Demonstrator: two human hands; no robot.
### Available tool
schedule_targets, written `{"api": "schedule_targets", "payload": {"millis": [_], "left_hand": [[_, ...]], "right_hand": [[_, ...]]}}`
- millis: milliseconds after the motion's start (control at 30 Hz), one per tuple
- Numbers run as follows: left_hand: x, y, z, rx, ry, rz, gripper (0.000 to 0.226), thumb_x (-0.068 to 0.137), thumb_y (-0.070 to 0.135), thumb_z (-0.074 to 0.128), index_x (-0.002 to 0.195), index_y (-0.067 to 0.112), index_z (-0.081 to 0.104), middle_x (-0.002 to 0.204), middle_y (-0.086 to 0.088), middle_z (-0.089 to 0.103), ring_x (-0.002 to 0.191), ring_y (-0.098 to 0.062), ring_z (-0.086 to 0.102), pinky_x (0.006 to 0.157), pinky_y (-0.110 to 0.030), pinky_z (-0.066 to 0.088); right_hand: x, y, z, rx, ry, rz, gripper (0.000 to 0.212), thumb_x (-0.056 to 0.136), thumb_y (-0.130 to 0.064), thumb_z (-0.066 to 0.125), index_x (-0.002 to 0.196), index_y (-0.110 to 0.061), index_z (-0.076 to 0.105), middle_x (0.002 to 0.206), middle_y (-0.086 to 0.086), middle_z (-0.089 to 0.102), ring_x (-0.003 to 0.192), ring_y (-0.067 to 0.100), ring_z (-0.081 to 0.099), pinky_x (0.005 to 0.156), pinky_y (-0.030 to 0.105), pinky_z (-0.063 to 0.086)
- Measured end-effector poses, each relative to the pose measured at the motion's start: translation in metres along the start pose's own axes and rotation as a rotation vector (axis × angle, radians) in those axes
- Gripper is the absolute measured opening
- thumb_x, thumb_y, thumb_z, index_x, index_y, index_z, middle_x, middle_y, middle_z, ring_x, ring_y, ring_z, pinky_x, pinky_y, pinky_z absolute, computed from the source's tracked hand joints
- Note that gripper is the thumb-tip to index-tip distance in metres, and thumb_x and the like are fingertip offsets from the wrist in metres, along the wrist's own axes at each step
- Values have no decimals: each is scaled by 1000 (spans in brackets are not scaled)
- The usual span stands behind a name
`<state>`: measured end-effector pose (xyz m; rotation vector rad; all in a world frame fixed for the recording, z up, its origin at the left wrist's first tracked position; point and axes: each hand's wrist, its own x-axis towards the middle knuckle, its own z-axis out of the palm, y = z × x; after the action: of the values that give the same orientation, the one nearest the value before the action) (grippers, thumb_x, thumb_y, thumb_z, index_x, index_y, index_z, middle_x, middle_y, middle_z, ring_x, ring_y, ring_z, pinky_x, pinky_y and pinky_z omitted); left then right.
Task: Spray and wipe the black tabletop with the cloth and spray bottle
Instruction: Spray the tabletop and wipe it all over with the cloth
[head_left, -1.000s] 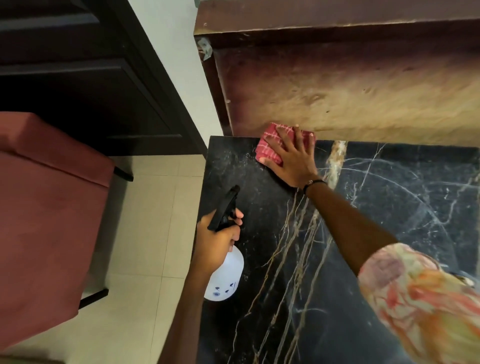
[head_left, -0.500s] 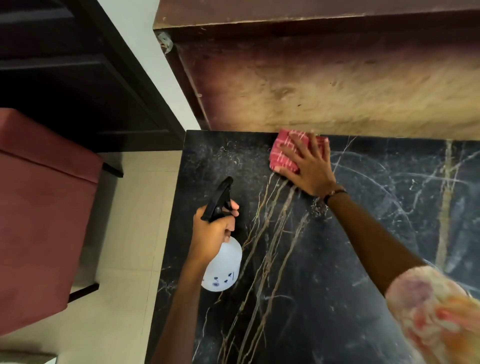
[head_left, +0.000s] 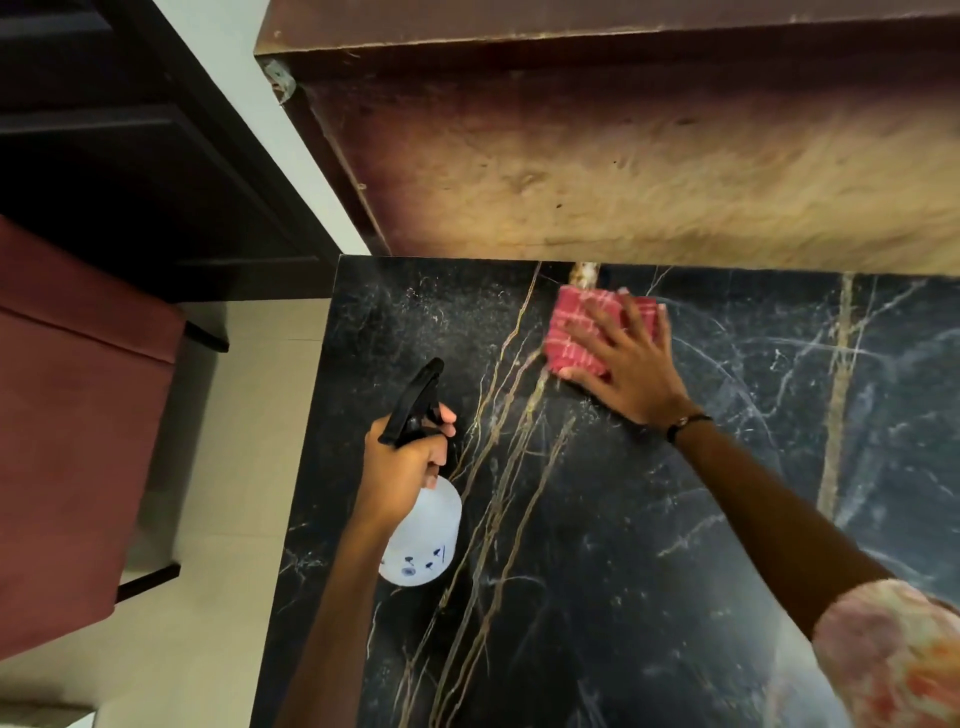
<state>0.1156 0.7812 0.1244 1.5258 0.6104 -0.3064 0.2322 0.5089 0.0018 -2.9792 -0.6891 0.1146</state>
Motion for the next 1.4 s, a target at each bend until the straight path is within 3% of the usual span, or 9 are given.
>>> {"api": "schedule_targets", "payload": {"millis": [200,400,533,633,767,967,1100,1233,1400], "left_hand": [[-11,-6,3,34,-22,-3,36,77,-21,42,85,7,64,77,-11,61,36,-8,36,43,-24,32],[-20,-11,16,32,-9,-22,34,74,-22,41,87,1,63,78,-10,60,37,-9,37,40,-21,34],[-26,-13,20,30,-9,-16,36,72,-22,40,86,1,63,76,-10,59,36,-11,35,39,-21,34],[-35,-17,21,11,0,-28,35,72,-22,40,85,1,63,75,-10,59,36,-10,35,40,-22,32],[-46,-25,16,4,4,-38,33,73,-22,39,88,-2,62,76,-11,58,36,-9,35,40,-22,32],[-54,-36,9,6,20,-64,32,74,-21,40,89,-3,62,78,-12,59,34,-9,35,39,-20,33],[-57,-42,5,-6,18,-69,34,71,-22,39,89,-4,63,77,-10,60,34,-8,35,39,-21,32],[-62,-54,-5,-42,11,-83,38,70,-23,39,79,4,64,76,-11,59,36,-11,35,39,-23,30],[-76,-62,-17,-35,7,-95,38,72,-22,40,80,6,64,77,-13,59,35,-9,36,40,-24,30]], "right_hand": [[53,17,-11,76,-51,259,84,76,-82,-3,147,-42,17,160,0,6,144,44,-4,99,69,-16],[13,-42,3,16,-22,-36,67,88,-71,27,147,-40,26,159,1,16,144,45,2,105,77,2],[-53,-4,3,-20,-14,-123,68,88,-74,18,148,-42,18,159,0,14,145,39,2,108,72,4],[-60,26,-6,-8,-53,32,72,85,-77,11,148,-43,17,160,0,14,146,38,1,108,73,4],[-20,-5,-11,84,-60,240,71,83,-75,11,146,-43,20,158,-2,3,144,43,0,102,71,-13],[-53,-87,5,8,-70,-66,66,89,-72,22,147,-41,23,160,0,15,145,41,-1,106,75,1],[-121,-64,4,-16,-66,-220,66,90,-72,24,148,-42,19,159,0,15,146,38,2,110,70,4],[-111,-33,-4,-19,-94,-61,69,87,-75,15,148,-42,16,159,1,16,146,38,1,110,70,2],[-42,-91,-4,80,-96,69,68,85,-73,21,145,-40,29,158,2,19,143,46,7,103,72,-8]]}}
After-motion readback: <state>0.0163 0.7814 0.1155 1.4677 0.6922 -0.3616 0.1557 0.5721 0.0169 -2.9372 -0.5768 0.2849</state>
